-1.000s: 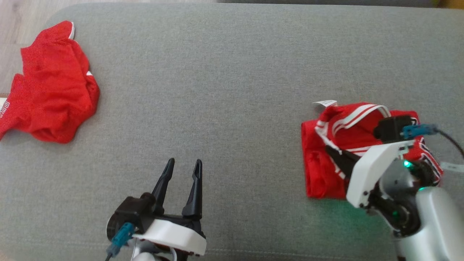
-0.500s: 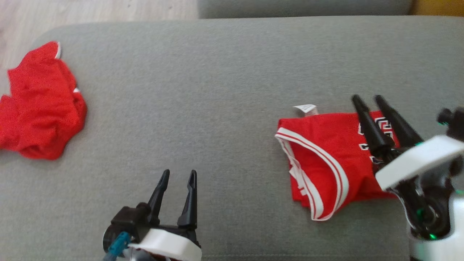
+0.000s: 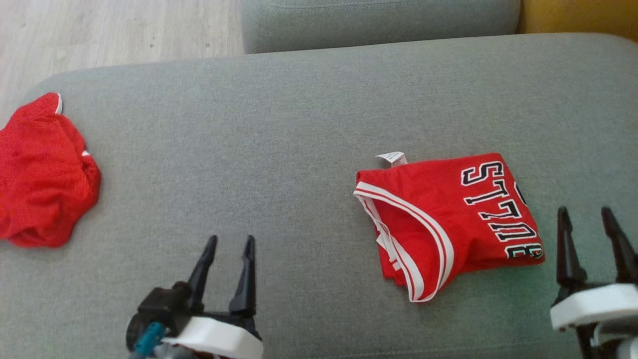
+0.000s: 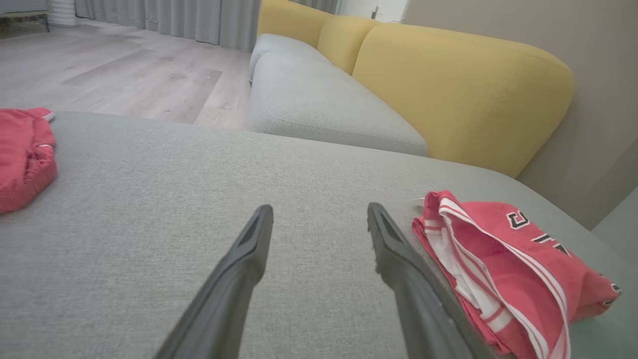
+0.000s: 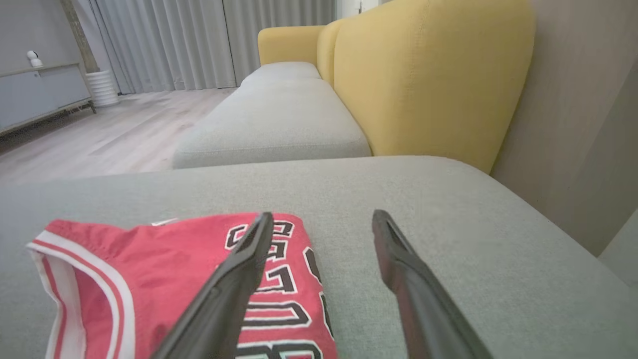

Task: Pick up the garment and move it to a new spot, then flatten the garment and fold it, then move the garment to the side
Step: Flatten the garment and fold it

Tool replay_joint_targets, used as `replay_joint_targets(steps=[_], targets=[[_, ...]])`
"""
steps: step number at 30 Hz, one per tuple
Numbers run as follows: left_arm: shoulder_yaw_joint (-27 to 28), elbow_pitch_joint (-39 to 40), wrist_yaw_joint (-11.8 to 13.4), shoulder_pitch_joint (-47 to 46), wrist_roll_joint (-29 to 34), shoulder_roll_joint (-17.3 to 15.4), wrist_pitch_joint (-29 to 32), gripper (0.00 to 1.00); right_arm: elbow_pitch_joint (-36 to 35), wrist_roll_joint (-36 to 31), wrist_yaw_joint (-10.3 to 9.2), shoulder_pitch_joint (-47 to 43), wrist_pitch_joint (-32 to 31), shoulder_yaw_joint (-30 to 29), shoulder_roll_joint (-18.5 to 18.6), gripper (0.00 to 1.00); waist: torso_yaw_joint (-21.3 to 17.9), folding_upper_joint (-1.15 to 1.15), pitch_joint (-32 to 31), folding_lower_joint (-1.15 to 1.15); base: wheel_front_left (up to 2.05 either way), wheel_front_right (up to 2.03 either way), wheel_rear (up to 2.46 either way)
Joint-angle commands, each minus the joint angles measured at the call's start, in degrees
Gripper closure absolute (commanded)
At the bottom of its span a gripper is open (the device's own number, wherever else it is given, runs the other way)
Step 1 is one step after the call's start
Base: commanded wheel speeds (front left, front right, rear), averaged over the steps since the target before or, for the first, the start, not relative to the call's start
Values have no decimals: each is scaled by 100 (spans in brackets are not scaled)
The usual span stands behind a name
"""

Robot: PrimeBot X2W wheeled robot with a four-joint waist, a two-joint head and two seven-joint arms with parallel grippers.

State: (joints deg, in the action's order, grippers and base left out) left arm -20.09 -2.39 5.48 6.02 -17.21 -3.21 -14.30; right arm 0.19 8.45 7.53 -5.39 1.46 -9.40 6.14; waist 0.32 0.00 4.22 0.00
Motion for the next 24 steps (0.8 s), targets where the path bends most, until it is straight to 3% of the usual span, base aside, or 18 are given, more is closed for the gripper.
replay_joint_targets(steps=[1,5,6,7,9,14,24], targets=[[231,174,-29,-38,46,34,-70,0,-48,-94,-4,100,227,121,100,0,-8,0,-17,0,0,0,0],[277,179,-70,-23,65,34,-70,0,468,-113,-4,77,538,334,58,2,12,0,-17,0,0,0,0],[272,185,-75,-34,67,34,-70,0,591,-108,-4,103,534,472,71,30,27,0,5,0,0,0,0],[265,194,-74,-51,66,34,-70,0,699,-134,-4,155,512,665,110,65,40,0,39,0,0,0,0],[233,207,-66,-98,64,34,-70,0,854,-94,-4,348,458,1141,133,100,69,0,125,0,0,0,0],[54,199,-50,-275,75,34,-70,0,1182,201,-4,1075,43,2142,152,100,213,0,375,0,0,0,0],[-207,215,93,-617,-76,34,-70,0,2116,431,-4,2186,-1369,2833,248,100,677,0,780,0,0,0,0]])
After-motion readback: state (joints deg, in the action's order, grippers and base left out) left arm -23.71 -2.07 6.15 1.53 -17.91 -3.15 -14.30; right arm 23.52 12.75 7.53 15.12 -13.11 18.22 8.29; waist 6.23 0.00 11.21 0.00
